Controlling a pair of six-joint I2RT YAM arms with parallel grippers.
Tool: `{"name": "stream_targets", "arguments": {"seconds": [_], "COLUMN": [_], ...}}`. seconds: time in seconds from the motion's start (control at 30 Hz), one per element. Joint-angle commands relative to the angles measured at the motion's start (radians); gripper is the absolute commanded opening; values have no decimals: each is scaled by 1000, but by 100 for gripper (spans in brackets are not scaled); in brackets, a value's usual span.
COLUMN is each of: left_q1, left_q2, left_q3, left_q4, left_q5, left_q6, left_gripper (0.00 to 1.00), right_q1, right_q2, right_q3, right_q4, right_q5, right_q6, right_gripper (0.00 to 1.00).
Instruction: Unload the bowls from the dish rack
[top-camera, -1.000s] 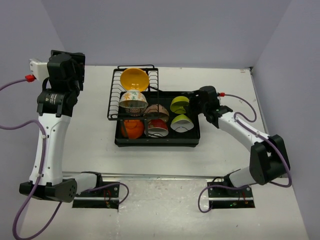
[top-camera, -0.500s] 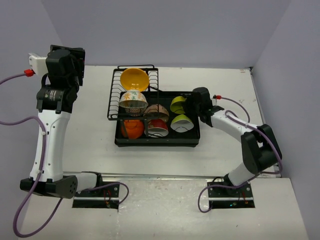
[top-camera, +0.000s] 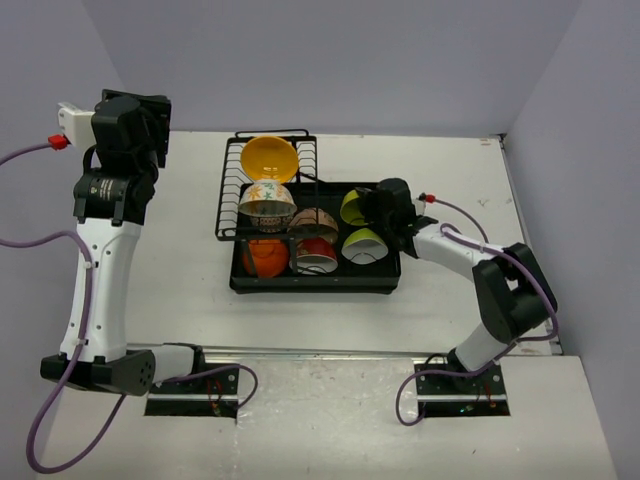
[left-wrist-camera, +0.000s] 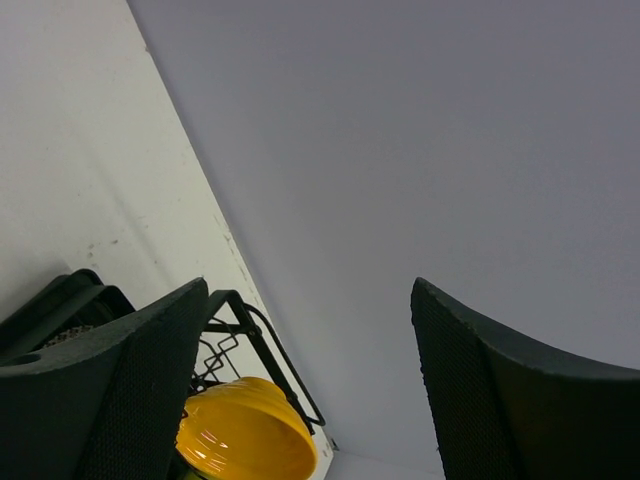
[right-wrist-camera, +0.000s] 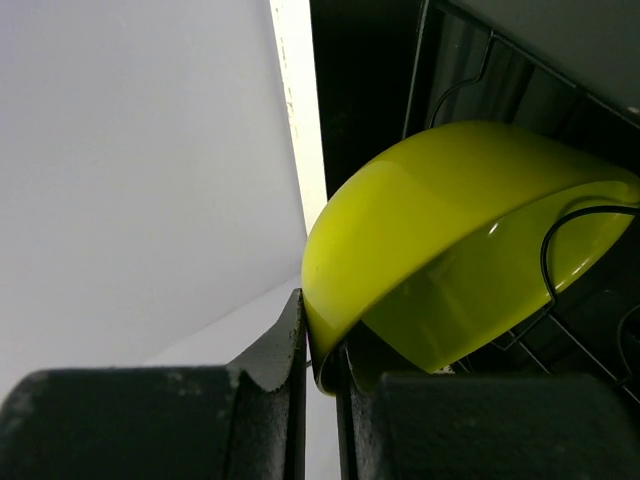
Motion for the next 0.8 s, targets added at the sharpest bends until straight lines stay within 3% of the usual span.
{"name": "stream_targets", "arguments": {"seconds": [0.0,0.2,0.3,0.43,0.77], "left_q1": [7,7,7,7,7], "left_q2": [2,18,20,18,-3], "left_q3": [7,10,-17,-18,-54], "left_q4": [64,97,78,77,94], "left_q5": [20,97,141,175,244], "left_q6": [54,142,121,123,182], "left_gripper": [80,77,78,87,85], "right_q1": [6,5,6,-4,-23], "right_q2": [-8,-86,-129,-150,-137], "right_q3": [-12,43,86,168,316], "right_q4": [12,23,-13,-45,-94], "right_q5": [-12,-32,-33,-48,-83], "right_q6": [-58,-270,-313,-385,-459], "right_gripper": [0,0,0,0,0]}}
